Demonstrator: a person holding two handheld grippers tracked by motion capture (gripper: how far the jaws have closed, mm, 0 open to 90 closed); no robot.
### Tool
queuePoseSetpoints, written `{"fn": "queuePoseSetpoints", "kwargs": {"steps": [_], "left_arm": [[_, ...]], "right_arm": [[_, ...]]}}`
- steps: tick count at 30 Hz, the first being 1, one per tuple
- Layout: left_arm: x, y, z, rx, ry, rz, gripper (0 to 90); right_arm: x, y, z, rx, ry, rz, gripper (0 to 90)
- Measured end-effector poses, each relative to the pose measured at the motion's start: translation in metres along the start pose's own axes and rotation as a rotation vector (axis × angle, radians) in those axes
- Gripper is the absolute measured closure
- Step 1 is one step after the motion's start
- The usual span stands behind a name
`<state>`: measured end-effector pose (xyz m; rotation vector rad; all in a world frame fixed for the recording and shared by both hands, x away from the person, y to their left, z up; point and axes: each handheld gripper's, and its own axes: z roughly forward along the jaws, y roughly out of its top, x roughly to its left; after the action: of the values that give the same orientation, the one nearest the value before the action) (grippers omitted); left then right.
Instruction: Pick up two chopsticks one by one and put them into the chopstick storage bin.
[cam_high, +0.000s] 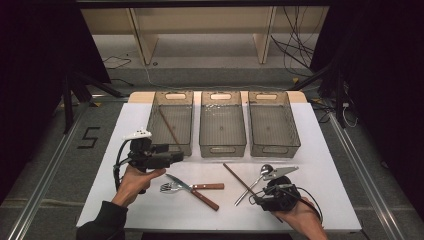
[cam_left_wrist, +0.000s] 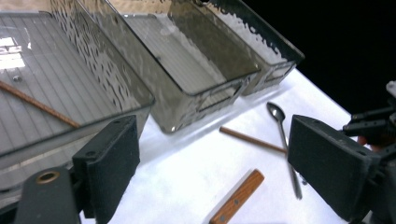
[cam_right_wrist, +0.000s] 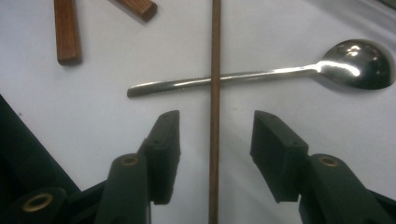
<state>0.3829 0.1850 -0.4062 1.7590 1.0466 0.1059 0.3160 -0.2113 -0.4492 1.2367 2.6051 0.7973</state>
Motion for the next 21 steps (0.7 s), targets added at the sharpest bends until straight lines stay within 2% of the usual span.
{"fn": "queuePoseSetpoints", "kwargs": {"steps": [4,9,13,16,21], "left_arm": [[-0.003,-0.007,0.0,0.008,-0.001,0.009,16.4],[-0.008,-0.017,-0.003,0.0,-0.014,0.037,16.4],[-0.011,-0.024,-0.003,0.003,-0.009,0.068,16.4],[-0.015,-0.033,-0.004,-0.002,-0.029,0.057,16.4],[-0.017,-0.04,-0.005,-0.005,-0.028,0.069,16.1]], "right_arm": [[0.003,-0.001,0.005,0.024,0.009,-0.015,57.8],[0.005,-0.001,0.009,0.047,0.005,-0.031,61.5],[0.004,-0.001,0.01,0.054,0.001,-0.033,65.1],[0.003,-0.001,0.011,0.06,-0.001,-0.026,66.6],[0.002,-0.001,0.012,0.066,-0.01,-0.022,70.3]]}}
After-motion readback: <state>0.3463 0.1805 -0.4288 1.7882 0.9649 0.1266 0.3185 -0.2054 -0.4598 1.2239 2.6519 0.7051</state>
